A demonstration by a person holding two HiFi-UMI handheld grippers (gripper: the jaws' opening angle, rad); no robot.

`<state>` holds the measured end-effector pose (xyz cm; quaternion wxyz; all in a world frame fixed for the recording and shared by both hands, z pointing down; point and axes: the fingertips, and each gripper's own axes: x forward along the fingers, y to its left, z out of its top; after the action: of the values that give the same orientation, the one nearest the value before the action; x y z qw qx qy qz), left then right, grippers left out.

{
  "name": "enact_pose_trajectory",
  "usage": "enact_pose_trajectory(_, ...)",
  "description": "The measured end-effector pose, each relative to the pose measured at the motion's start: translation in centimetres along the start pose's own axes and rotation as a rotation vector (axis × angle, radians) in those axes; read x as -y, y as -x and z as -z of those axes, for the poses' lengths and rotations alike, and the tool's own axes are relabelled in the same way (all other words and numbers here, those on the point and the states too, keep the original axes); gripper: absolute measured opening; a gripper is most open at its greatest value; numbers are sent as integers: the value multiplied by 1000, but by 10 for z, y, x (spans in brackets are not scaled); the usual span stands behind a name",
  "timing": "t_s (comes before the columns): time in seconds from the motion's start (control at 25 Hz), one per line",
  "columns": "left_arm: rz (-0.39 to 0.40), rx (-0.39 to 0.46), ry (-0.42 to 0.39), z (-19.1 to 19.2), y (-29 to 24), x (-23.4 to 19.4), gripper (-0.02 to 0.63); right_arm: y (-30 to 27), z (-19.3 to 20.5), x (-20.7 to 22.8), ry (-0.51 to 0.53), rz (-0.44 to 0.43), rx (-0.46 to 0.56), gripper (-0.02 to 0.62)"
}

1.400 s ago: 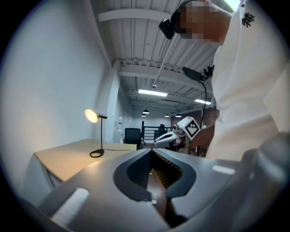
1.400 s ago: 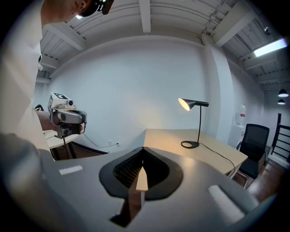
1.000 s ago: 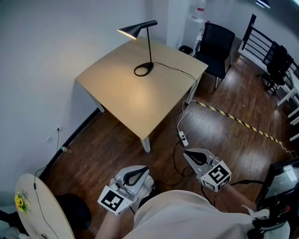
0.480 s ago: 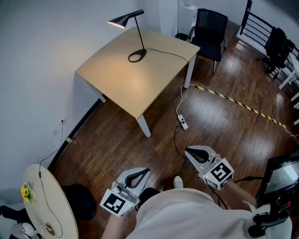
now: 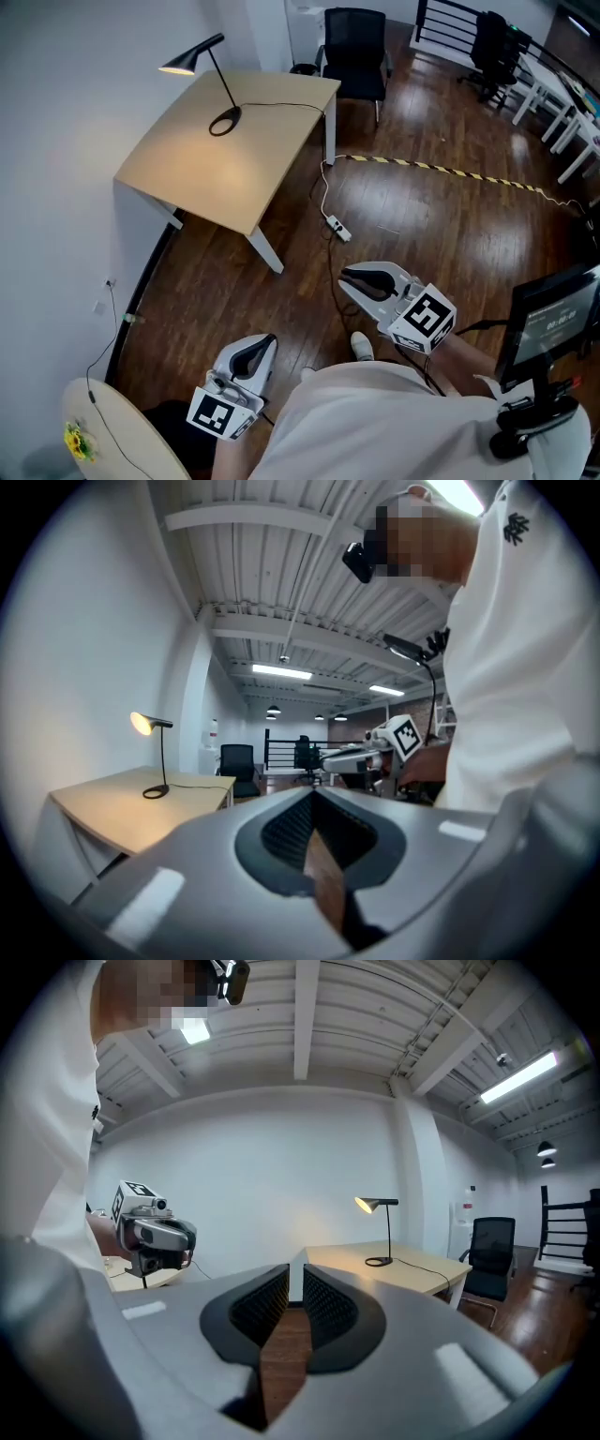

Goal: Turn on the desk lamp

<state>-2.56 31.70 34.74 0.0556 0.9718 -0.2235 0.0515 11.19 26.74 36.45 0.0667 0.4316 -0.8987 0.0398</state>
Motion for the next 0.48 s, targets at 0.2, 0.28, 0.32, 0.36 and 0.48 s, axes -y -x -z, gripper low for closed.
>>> enact_pose_trajectory(0.2, 12, -16, 1, 3, -3, 4, 17, 0, 0, -9, -3, -25, -11, 46)
enact_pose_trajectory(0.28, 16, -14, 10, 6, -3, 3, 17, 0, -3, -15, -11, -27, -22, 46)
enact_pose_trajectory(0.32, 22, -12, 11, 6, 0, 3, 17, 0, -5, -20, -13, -23, -25, 46)
enact_pose_trajectory(0.36, 29, -11, 11, 6, 4, 4, 17, 0, -6, -26, -14, -19, -28, 46)
enact_pose_trajectory(0.48, 47, -10, 10, -1, 7, 0, 17, -3, -13, -32, -11, -17, -48, 46)
